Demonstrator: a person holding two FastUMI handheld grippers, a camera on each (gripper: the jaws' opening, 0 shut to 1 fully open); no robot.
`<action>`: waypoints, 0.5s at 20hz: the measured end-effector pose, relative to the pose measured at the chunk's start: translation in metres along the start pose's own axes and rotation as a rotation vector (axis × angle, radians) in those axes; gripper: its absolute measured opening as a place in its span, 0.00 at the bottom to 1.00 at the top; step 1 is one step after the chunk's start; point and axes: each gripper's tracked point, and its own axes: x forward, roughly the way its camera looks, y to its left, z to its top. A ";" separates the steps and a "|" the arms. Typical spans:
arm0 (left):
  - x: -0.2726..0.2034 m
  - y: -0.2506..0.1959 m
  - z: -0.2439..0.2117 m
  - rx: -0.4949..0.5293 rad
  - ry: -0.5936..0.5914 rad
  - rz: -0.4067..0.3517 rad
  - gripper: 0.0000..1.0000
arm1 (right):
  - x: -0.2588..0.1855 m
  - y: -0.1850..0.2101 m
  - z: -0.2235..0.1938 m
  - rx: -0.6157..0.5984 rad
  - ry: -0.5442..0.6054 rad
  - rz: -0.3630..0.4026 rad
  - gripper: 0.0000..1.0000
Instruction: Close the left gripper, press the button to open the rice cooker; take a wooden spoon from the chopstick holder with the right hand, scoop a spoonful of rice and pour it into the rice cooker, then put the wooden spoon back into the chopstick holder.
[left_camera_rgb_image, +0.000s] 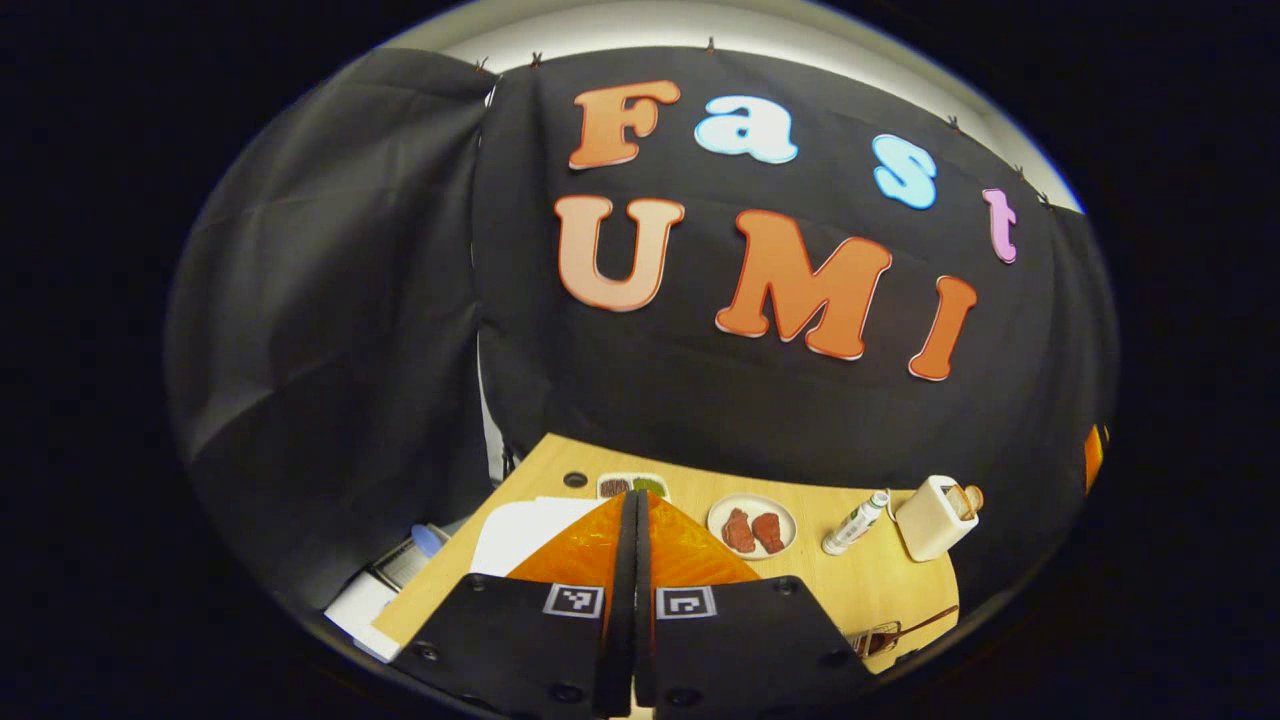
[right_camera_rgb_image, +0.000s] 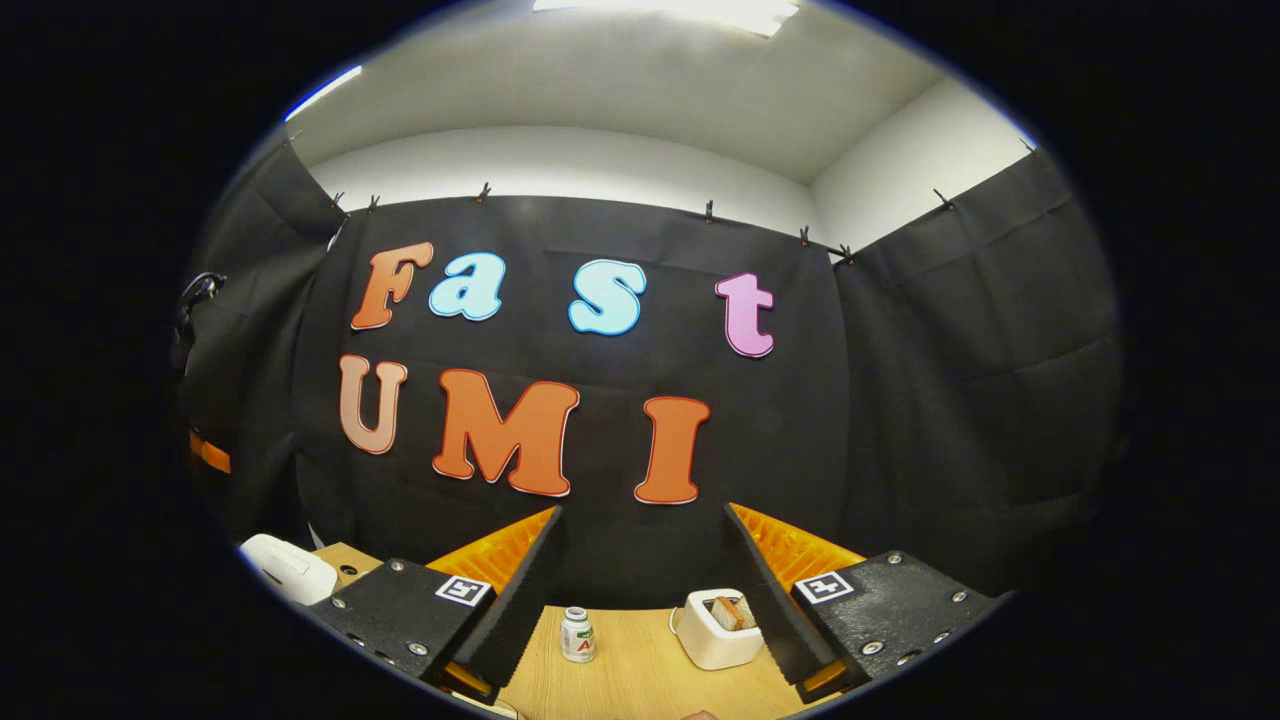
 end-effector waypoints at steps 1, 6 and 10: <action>0.007 0.001 -0.012 -0.028 0.052 -0.013 0.06 | -0.002 -0.001 -0.004 -0.005 0.012 -0.007 0.95; 0.039 0.011 -0.069 -0.182 0.289 -0.059 0.06 | -0.014 -0.009 -0.027 -0.033 0.073 -0.043 0.95; 0.060 0.031 -0.121 -0.267 0.466 -0.041 0.06 | -0.022 -0.006 -0.050 -0.039 0.127 -0.056 0.95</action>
